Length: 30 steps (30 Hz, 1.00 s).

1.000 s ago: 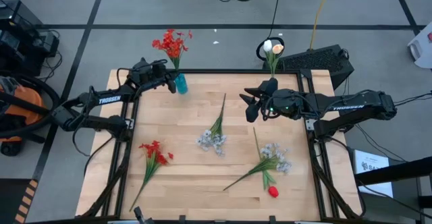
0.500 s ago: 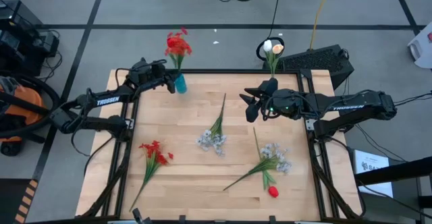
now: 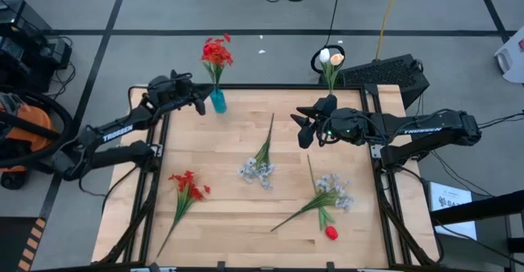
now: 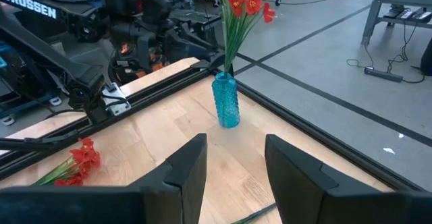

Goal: Sort flowers into vase by color
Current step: Put the top white flowers into the transparent vase

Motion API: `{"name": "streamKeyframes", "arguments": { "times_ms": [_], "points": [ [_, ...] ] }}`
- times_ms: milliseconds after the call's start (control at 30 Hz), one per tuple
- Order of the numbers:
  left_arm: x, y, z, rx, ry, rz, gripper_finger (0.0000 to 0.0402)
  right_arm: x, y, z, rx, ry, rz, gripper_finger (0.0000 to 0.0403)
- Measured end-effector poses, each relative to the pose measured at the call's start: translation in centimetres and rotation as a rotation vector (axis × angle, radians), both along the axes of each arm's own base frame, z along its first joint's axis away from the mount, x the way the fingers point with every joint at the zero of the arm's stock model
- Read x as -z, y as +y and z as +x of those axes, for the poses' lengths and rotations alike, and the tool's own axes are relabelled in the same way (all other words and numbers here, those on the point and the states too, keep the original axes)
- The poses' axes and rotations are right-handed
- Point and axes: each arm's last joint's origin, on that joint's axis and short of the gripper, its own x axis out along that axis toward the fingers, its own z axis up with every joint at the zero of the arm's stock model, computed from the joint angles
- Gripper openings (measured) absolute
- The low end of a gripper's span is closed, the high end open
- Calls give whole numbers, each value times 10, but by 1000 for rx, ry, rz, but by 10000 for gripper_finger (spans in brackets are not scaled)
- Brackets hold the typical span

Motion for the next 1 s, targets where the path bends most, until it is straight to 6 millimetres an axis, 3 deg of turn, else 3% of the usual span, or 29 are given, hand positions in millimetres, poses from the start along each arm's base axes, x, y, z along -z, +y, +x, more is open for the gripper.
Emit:
{"name": "streamKeyframes", "arguments": {
  "times_ms": [233,633,800,1000],
  "points": [
    [-10,-25,-3,40,57,-91,123,4,0,-1,-1,41,3,141],
    [-26,-85,32,108,120,-117,123,19,3,-8,-93,210,62,141],
    [-28,-108,40,169,118,-98,114,23,3,-11,-119,288,22,141],
    [-28,-133,45,322,139,-60,95,30,5,-5,-294,403,-89,138]
  ]
}}
